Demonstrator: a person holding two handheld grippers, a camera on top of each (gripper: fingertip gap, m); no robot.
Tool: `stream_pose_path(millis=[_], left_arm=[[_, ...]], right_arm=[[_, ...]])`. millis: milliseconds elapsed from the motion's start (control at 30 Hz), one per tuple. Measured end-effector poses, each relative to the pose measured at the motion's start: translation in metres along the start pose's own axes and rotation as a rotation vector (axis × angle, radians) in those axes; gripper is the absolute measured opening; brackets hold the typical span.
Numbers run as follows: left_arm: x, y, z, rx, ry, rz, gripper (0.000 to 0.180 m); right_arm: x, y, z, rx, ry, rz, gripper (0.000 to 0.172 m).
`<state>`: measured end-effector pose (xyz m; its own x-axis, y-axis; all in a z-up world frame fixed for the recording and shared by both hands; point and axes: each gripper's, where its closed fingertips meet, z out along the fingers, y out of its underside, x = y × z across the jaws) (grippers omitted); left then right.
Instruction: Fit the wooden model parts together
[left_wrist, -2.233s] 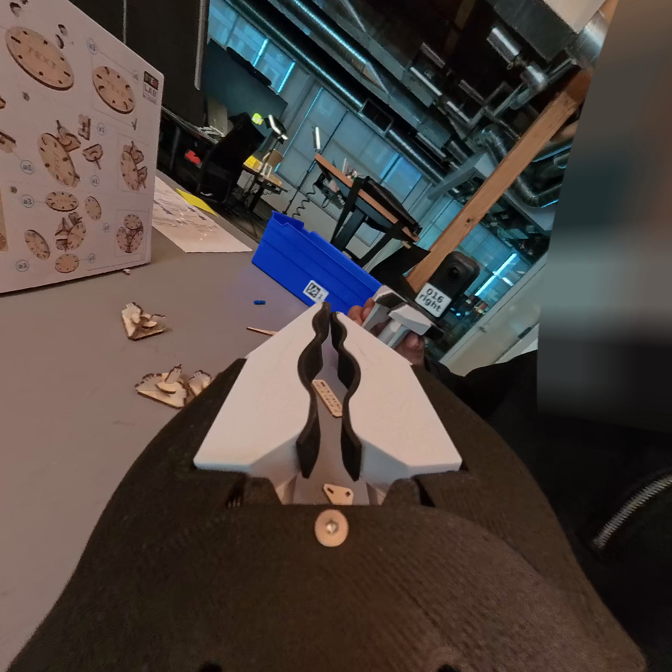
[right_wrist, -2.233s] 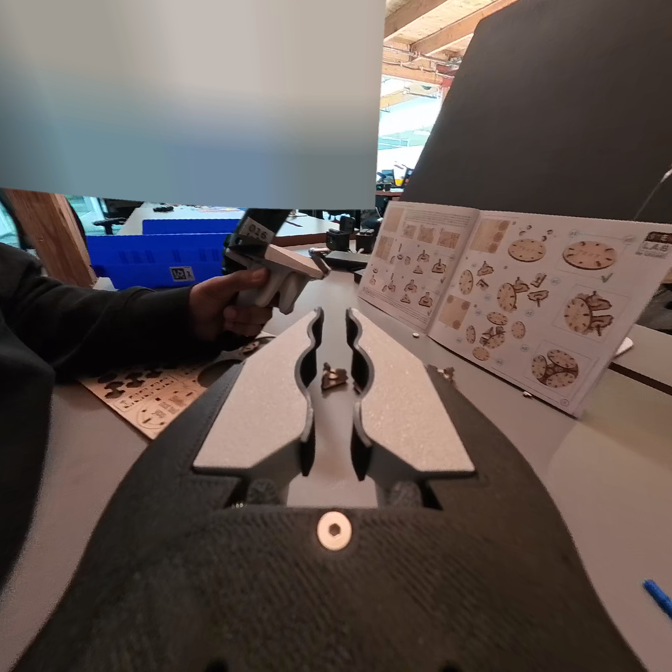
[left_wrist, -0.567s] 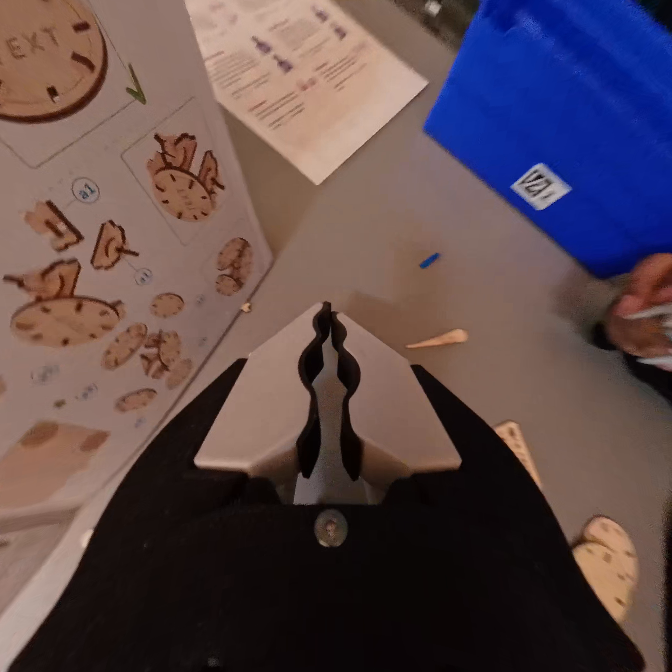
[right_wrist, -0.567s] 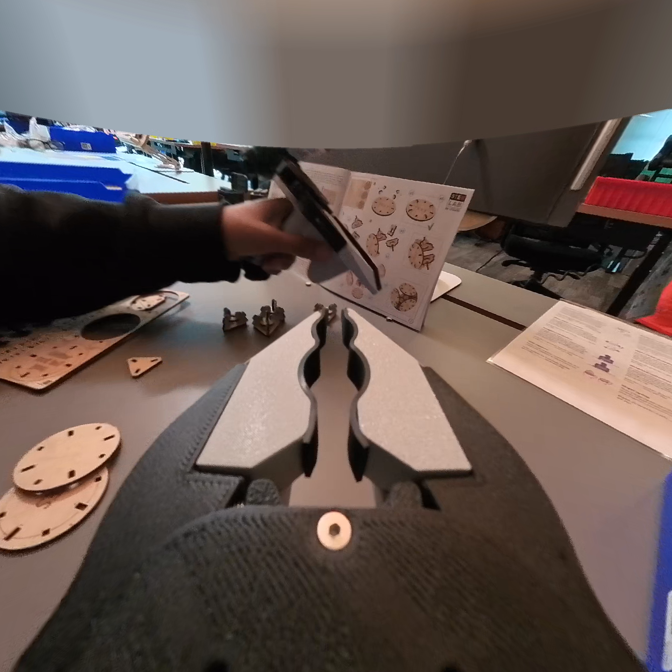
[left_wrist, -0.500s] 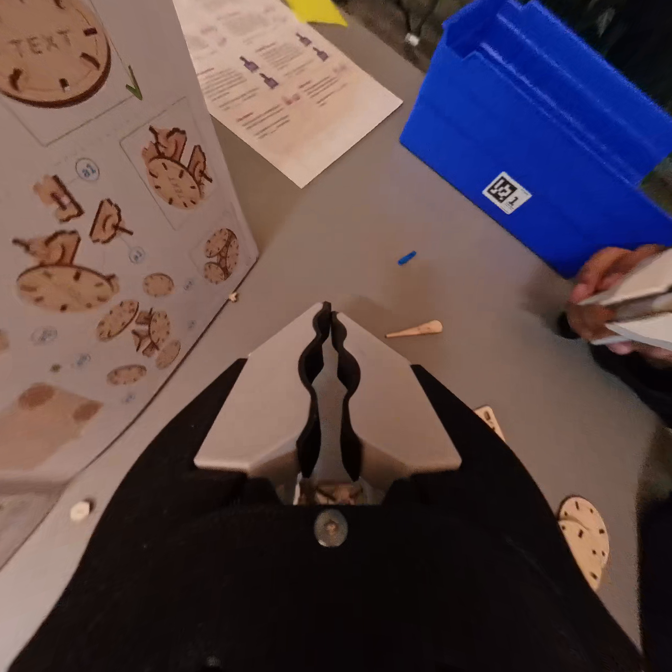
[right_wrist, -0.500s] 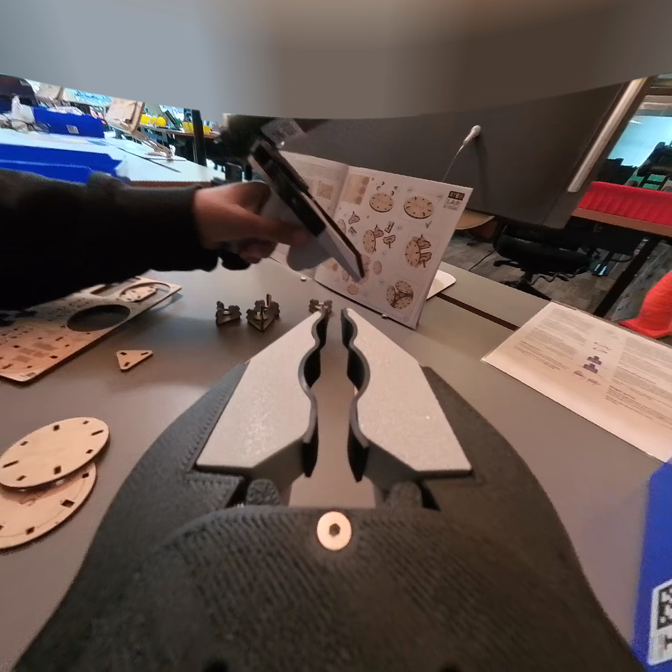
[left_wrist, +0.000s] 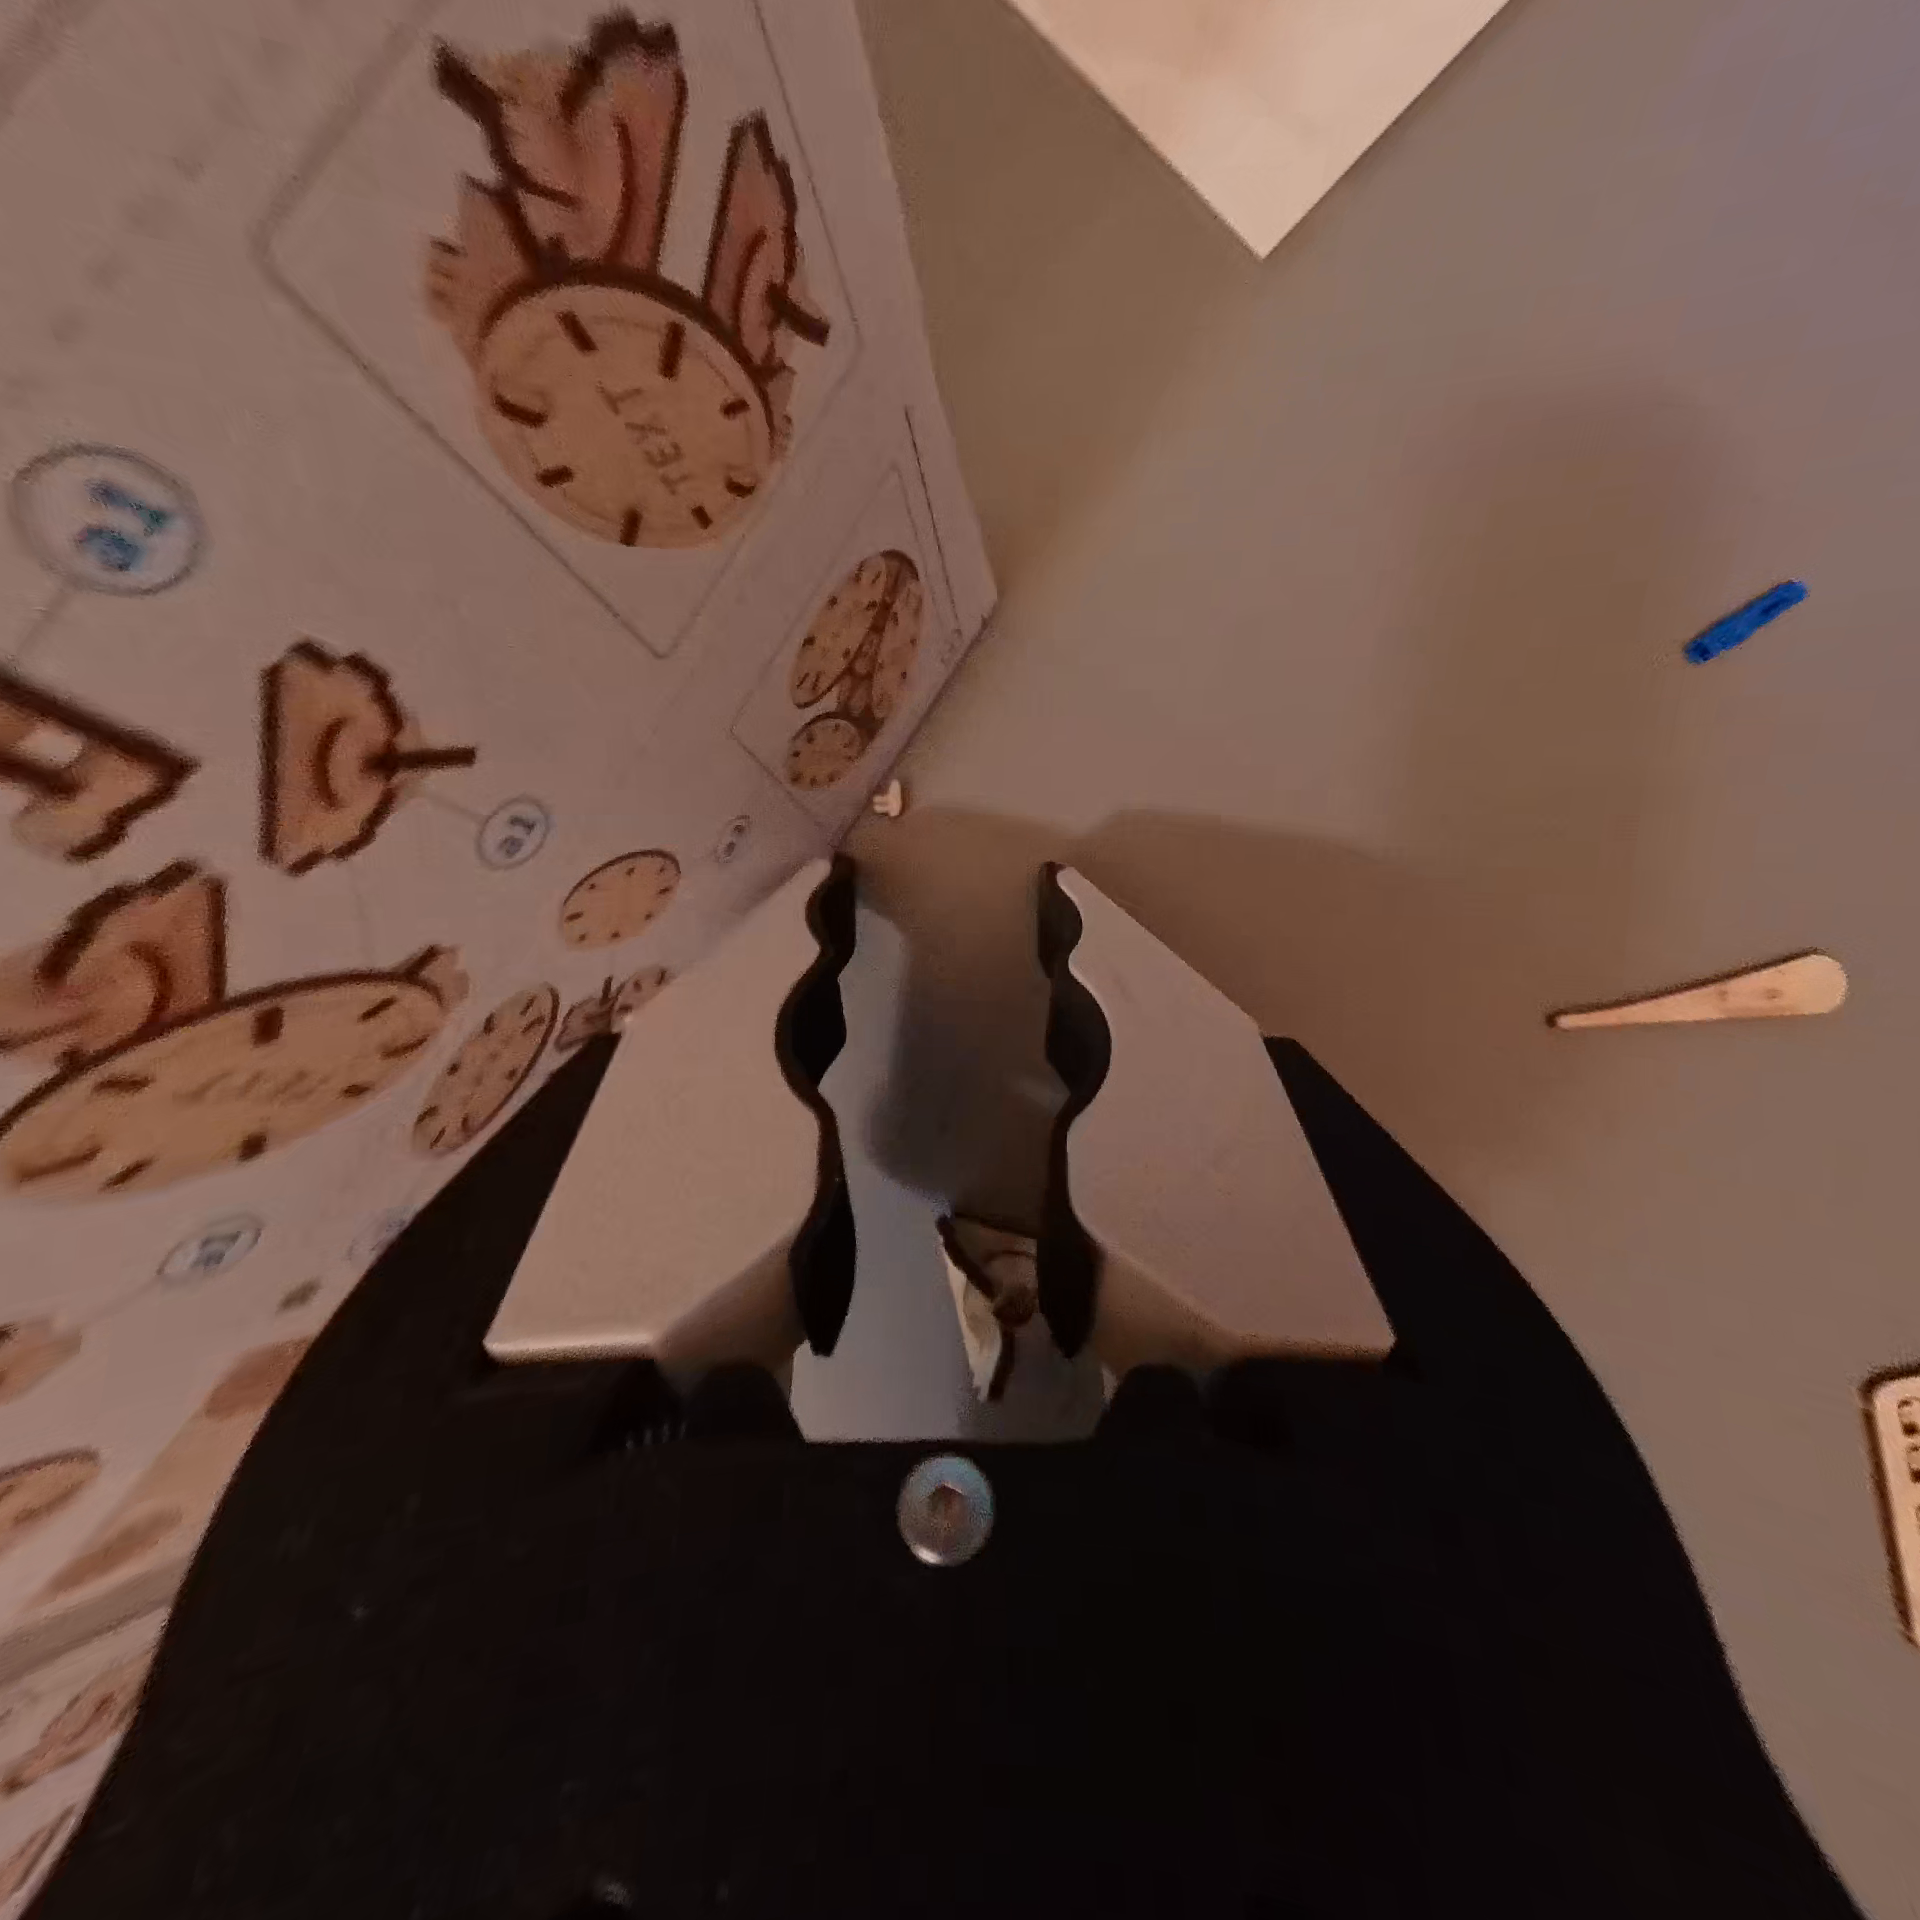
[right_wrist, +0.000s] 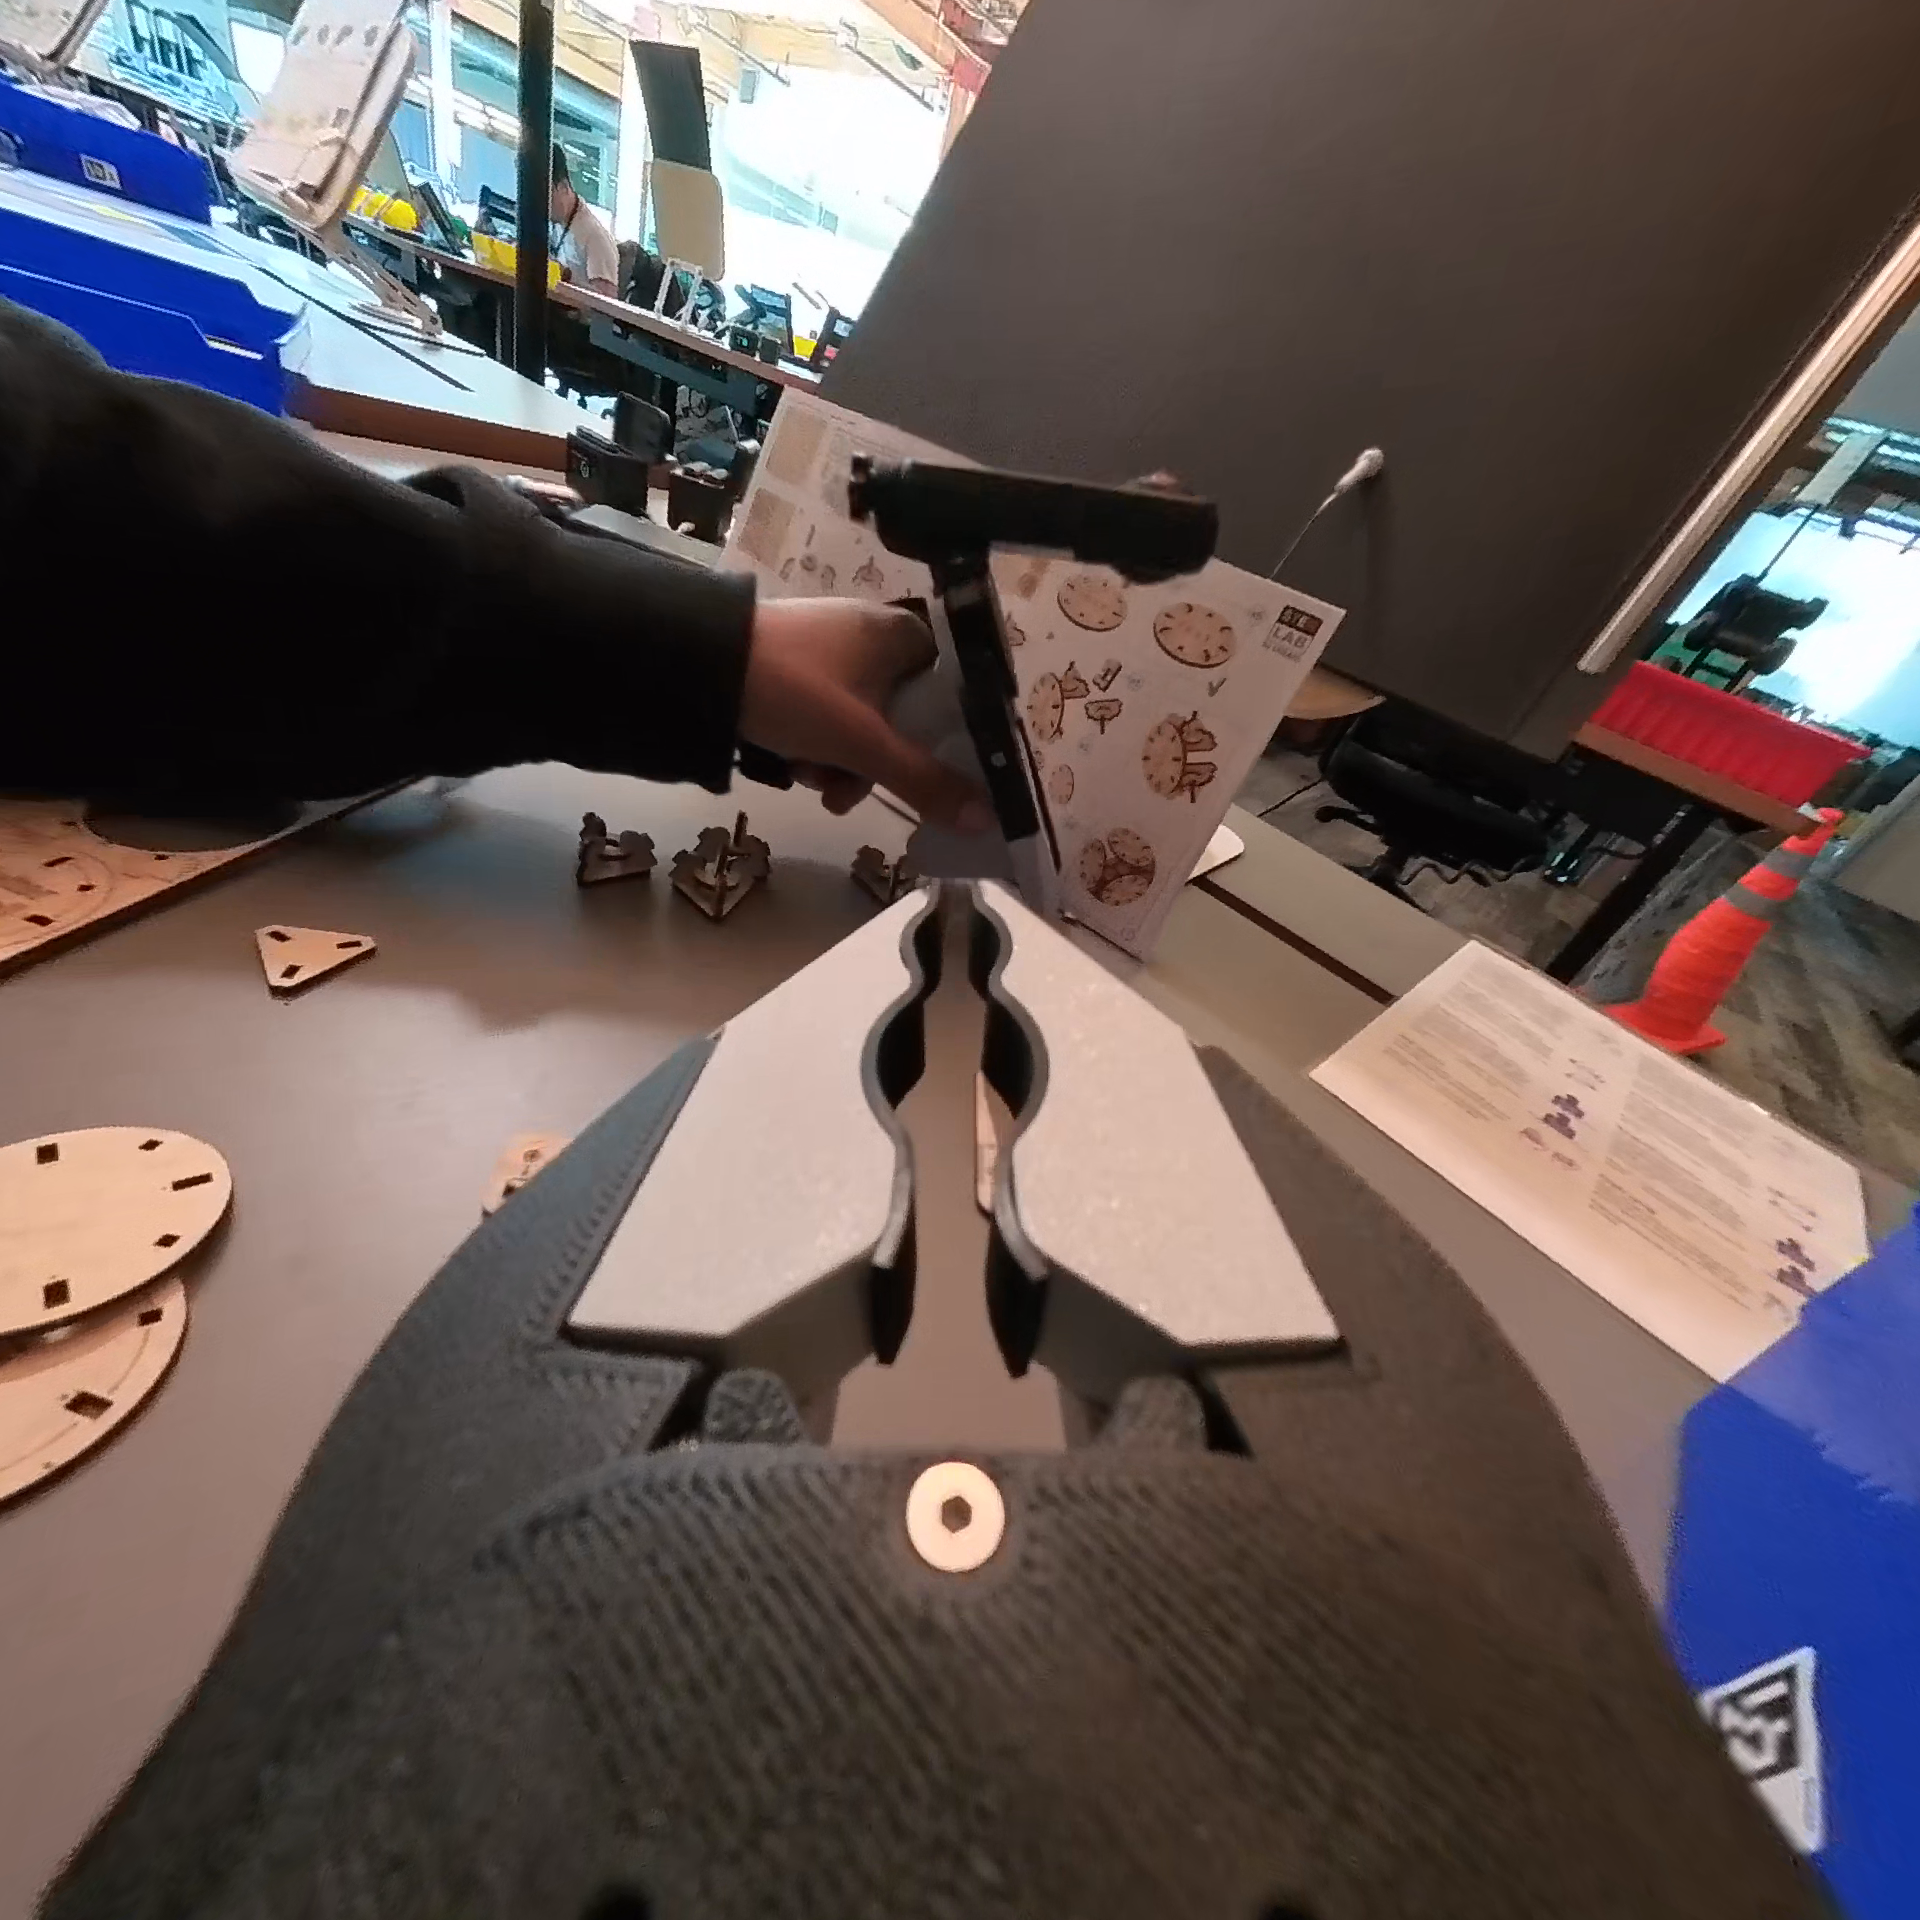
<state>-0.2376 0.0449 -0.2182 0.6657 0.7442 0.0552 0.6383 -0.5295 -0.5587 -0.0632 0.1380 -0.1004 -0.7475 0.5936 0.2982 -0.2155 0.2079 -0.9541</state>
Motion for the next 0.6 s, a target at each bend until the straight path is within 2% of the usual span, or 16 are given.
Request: stream_pose_path(millis=[233,300,367,433,600], left_arm=[[-0.007,-0.010,0.006,0.018,-0.039,0.023,0.027],[-0.010,-0.012,0.007,0.021,-0.047,0.027,0.021],[-0.009,-0.012,0.007,0.022,-0.038,0.026,0.006],[-0.009,-0.011,0.006,0.019,-0.038,0.028,0.003],[0.007,-0.019,-0.018,0.106,0.059,-0.009,0.002]], right_arm=[[0.003,-0.001,-0.002,0.005,0.010,-0.003,0.001],[0.002,0.000,-0.001,-0.001,0.010,-0.011,0.000],[0.002,0.000,-0.001,-0.004,0.011,-0.021,0.000],[0.001,0.001,-0.001,-0.008,0.013,-0.030,0.000],[0.002,0.003,0.000,-0.013,0.015,-0.030,0.000]])
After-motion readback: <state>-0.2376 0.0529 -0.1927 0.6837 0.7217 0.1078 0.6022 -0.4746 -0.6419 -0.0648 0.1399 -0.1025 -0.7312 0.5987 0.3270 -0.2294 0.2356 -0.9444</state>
